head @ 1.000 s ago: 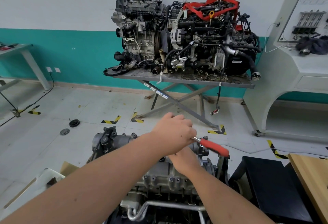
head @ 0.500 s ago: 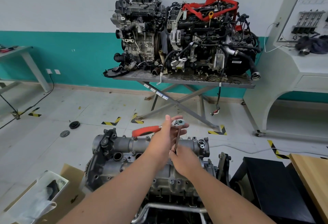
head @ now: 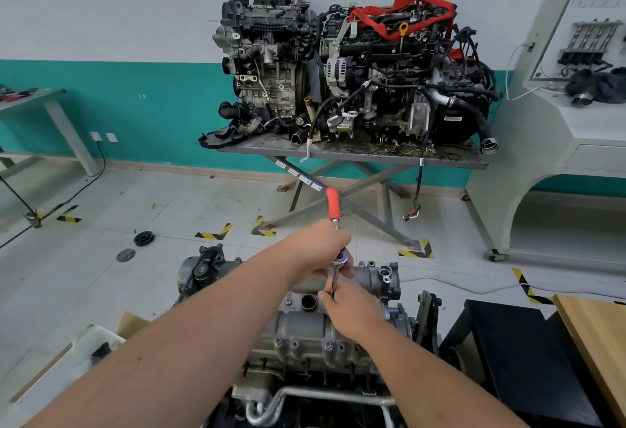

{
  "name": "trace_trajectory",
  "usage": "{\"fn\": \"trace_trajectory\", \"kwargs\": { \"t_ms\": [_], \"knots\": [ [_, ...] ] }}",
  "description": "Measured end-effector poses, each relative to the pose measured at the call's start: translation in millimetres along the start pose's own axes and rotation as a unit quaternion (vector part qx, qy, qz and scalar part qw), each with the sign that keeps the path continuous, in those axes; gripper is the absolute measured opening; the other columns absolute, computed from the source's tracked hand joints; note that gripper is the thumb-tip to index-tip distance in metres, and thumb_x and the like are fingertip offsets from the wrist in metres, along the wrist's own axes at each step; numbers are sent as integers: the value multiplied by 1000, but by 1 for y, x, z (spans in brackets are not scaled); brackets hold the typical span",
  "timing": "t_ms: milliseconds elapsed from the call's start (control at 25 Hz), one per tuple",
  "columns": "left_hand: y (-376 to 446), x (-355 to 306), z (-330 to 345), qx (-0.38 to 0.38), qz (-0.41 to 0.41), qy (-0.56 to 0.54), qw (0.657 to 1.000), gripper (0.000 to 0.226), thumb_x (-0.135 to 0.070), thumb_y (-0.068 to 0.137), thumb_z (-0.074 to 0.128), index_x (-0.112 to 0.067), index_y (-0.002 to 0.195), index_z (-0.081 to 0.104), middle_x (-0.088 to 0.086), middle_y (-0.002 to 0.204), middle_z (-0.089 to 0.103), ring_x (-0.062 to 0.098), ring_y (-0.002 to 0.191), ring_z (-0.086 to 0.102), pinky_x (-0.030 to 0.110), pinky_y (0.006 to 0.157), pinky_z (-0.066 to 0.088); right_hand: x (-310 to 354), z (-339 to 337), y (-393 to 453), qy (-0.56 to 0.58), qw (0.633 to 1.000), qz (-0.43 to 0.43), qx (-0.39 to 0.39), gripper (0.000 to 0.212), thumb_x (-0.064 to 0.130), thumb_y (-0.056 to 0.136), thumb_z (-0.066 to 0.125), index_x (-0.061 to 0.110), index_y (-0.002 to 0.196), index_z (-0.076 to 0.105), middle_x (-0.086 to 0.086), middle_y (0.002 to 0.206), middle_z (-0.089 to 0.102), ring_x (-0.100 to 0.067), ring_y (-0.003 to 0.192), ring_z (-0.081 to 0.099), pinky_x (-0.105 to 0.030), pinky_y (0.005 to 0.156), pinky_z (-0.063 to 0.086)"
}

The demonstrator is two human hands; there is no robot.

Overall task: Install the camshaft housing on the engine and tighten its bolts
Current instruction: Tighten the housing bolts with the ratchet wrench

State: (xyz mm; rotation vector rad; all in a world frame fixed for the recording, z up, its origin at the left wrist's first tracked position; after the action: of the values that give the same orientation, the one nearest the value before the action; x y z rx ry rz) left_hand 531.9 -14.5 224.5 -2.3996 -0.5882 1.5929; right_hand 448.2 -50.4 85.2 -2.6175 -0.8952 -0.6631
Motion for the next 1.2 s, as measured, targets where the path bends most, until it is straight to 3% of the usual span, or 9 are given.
{"fn": "trace_trajectory", "kwargs": {
  "t_ms": [160,320,440,520,640,720,920,1080,1200],
  "knots": [
    [0,-21,7,14,79,317,945,22,-14,94,45,-9,84,64,5,80,74,18,63,57,30,60,43,0,-1,-1,15,1000,9,21,37,50,98,44,30,67,43,8,67,52,-20,73,57,-30,56,34],
    [-3,-27,19,-34,157,593,789,15,-9,96,47,-23,96,51,-1,82,56,18,65,50,31,55,36,2,-2,-1,16,1000,-7,7,30,45,100,44,31,73,43,9,72,53,-21,77,58,-32,60,39],
    [-11,-15,19,-167,372,609,680,13,-16,96,54,-23,100,64,-4,89,57,21,81,56,34,70,40,4,-6,0,50,999,-1,-17,14,35,99,48,32,85,52,3,81,62,-17,73,60,-32,60,46],
    [-17,5,12,-261,462,470,706,29,-38,100,50,-20,102,73,0,108,68,22,100,64,37,81,50,6,-6,2,49,999,13,1,15,27,99,46,20,94,59,-2,86,65,-21,79,64,-39,72,55],
    [-9,27,10,-213,387,180,879,55,-56,98,36,-21,129,65,-5,144,53,15,126,55,33,101,46,7,-5,2,53,999,10,7,23,31,99,37,24,92,58,-2,87,67,-24,83,66,-45,79,56],
    [-5,33,15,-199,328,-23,923,43,-55,99,35,-37,130,60,-21,142,52,5,122,58,29,101,46,7,-4,3,33,999,-10,4,23,34,100,35,25,94,55,-2,90,69,-26,85,65,-41,75,54],
    [9,37,25,-166,111,-412,889,42,-49,105,33,-36,95,72,-4,105,75,13,79,65,39,86,43,2,-2,4,18,1000,11,0,22,34,101,34,24,89,50,1,85,66,-22,78,62,-40,72,53],
    [15,37,14,-140,37,-438,887,27,-41,104,45,-18,102,59,7,75,73,18,59,63,35,69,48,1,0,3,1,1000,5,-3,26,45,103,35,26,91,49,1,86,65,-22,81,63,-37,69,50],
    [14,28,-4,-113,-17,-336,935,18,-29,101,50,-12,99,54,5,61,67,22,56,67,32,64,55,2,-1,3,-23,1000,-5,-5,27,48,102,37,26,92,47,-1,91,67,-26,85,64,-36,68,46]
  ]
}}
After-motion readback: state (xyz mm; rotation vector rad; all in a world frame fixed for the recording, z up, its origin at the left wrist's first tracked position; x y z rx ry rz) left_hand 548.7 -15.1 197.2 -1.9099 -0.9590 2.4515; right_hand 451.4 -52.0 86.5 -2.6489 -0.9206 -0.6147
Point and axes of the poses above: each hand's wrist, its own y-axis towards the middle knuckle, its own z-axis out of the palm, x = y × z, the point moved 4 cm from there along y, towards the middle knuckle
